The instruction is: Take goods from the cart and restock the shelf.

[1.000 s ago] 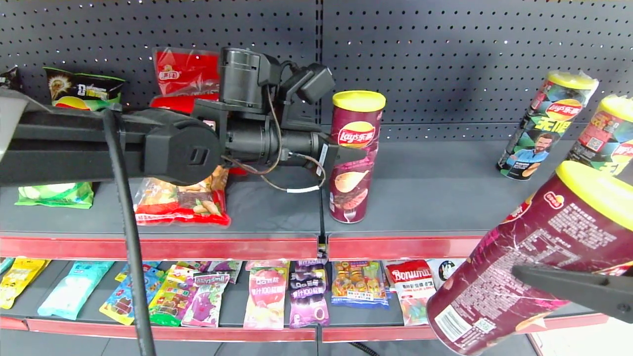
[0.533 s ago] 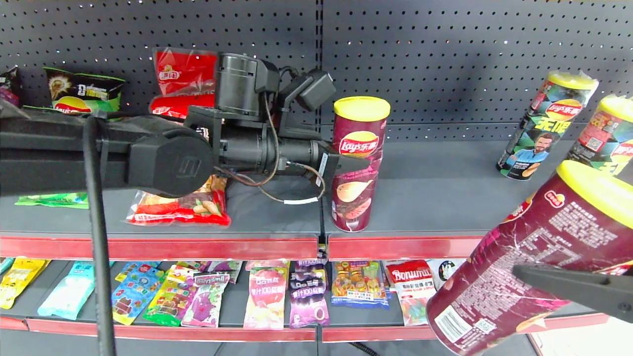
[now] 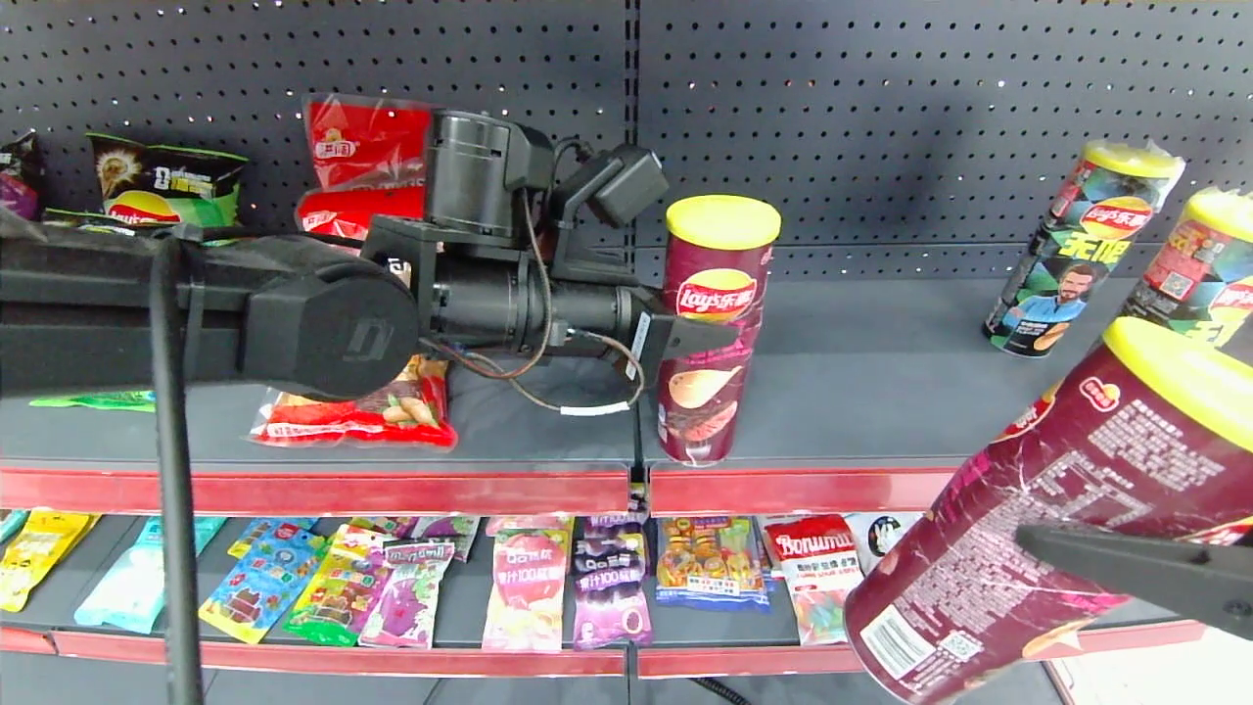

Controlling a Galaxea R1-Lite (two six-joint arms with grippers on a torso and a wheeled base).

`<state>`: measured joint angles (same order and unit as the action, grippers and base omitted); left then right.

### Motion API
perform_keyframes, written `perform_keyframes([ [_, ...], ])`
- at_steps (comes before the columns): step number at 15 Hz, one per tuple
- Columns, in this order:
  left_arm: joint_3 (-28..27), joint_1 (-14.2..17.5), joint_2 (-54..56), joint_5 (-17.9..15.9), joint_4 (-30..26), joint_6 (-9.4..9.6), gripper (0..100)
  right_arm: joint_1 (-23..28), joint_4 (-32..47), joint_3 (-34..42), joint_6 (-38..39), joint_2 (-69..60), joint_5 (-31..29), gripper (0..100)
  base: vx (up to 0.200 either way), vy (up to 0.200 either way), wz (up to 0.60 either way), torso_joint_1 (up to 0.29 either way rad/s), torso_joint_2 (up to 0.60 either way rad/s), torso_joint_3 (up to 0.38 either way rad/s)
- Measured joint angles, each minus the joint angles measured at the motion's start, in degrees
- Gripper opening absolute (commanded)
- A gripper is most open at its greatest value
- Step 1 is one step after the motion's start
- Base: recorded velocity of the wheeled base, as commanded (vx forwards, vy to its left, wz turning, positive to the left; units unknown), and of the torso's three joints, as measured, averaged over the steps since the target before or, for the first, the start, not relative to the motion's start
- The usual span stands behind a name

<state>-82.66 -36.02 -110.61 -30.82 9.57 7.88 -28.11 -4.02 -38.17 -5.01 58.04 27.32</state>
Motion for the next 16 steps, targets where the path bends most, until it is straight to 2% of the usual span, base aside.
perform_keyframes([
  [5,0.7,-0.1,0.1,1.3,0.1,0.2,100,0.1,-0.4,-0.5,0.0,0.5,-0.4,0,0.0,0.0,0.0,0.0,0.0,0.0],
  [7,2.8,0.0,1.2,2.8,0.2,0.27,100,1.2,-0.6,-2.3,0.0,1.9,-0.5,0,0.0,0.0,0.0,0.0,0.0,0.0],
  [16,22.6,4.0,15.5,3.9,0.2,0.22,100,7.8,-0.2,-17.3,-5.0,16.4,-1.2,0,0.0,0.0,0.0,0.0,0.0,0.0],
])
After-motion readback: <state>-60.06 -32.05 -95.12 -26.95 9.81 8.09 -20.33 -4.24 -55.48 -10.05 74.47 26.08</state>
